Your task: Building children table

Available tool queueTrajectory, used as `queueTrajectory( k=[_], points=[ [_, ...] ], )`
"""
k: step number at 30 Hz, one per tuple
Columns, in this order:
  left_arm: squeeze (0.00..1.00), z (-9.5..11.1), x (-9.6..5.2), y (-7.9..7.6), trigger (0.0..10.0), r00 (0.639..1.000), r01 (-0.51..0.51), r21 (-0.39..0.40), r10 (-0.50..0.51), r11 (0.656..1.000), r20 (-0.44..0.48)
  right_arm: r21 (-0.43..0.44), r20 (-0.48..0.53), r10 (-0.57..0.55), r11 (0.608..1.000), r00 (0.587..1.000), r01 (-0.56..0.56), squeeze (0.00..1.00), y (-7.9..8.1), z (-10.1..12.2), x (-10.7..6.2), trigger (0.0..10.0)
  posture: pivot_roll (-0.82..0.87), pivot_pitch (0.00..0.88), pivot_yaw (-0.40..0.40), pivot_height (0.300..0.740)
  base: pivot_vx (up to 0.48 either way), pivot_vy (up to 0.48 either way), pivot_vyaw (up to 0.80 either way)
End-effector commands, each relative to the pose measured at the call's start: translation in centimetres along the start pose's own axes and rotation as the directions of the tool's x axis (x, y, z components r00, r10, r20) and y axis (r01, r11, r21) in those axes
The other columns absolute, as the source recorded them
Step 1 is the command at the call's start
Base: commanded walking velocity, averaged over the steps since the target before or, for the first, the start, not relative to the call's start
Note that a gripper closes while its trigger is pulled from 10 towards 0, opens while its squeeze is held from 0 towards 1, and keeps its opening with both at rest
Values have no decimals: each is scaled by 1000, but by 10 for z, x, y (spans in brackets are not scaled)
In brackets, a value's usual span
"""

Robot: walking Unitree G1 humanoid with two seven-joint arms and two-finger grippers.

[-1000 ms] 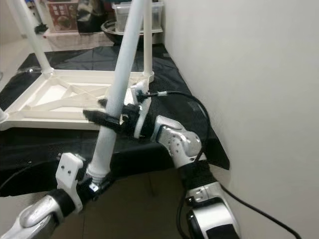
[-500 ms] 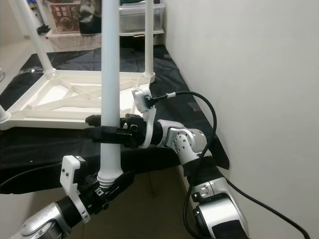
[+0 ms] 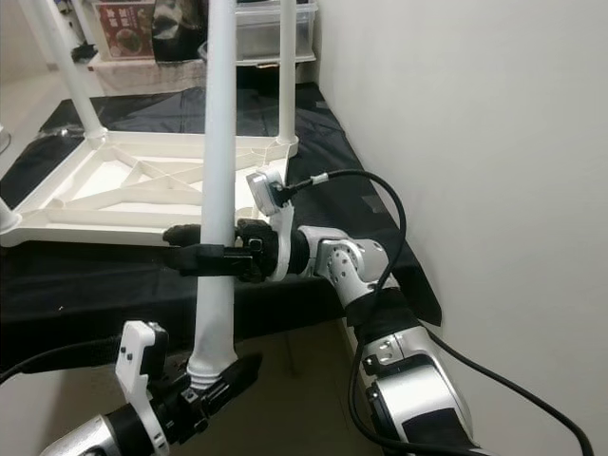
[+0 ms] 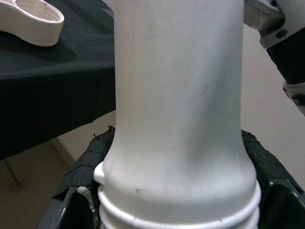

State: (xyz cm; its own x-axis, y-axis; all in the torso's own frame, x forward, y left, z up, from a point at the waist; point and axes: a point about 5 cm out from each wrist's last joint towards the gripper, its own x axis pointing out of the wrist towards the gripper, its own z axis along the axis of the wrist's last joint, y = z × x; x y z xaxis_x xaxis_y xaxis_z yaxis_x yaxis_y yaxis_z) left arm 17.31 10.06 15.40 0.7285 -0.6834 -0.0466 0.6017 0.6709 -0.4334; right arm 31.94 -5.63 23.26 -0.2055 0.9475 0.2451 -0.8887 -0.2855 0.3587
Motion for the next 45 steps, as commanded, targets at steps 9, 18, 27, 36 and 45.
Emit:
queueTrajectory(
  k=[9,18,27,36,45],
  points=[
    [0,-1,-2,1,10000,1000,13,22,-12,1000,-27,23,-43,53,998,998,-52,0,2,-5,7,10000,47,92,9,740,0,0,0],
    [0,-9,-2,-7,10000,998,28,-1,-28,1000,-54,55,-74,102,994,992,-98,0,6,-13,6,8902,47,92,10,740,0,0,0],
    [0,-13,0,-8,10000,998,29,-14,-30,999,-60,63,-72,123,991,990,-118,0,8,-16,5,0,48,89,6,740,0,0,0],
    [0,-13,0,-5,10000,998,19,-11,-19,1000,-60,67,-71,131,990,989,-126,0,9,-16,4,0,48,89,6,740,0,0,0],
    [1000,-15,-1,-3,10000,996,14,-36,-17,999,-92,73,-59,143,988,988,-139,0,10,-13,2,0,49,81,6,740,0,0,0]
  ],
)
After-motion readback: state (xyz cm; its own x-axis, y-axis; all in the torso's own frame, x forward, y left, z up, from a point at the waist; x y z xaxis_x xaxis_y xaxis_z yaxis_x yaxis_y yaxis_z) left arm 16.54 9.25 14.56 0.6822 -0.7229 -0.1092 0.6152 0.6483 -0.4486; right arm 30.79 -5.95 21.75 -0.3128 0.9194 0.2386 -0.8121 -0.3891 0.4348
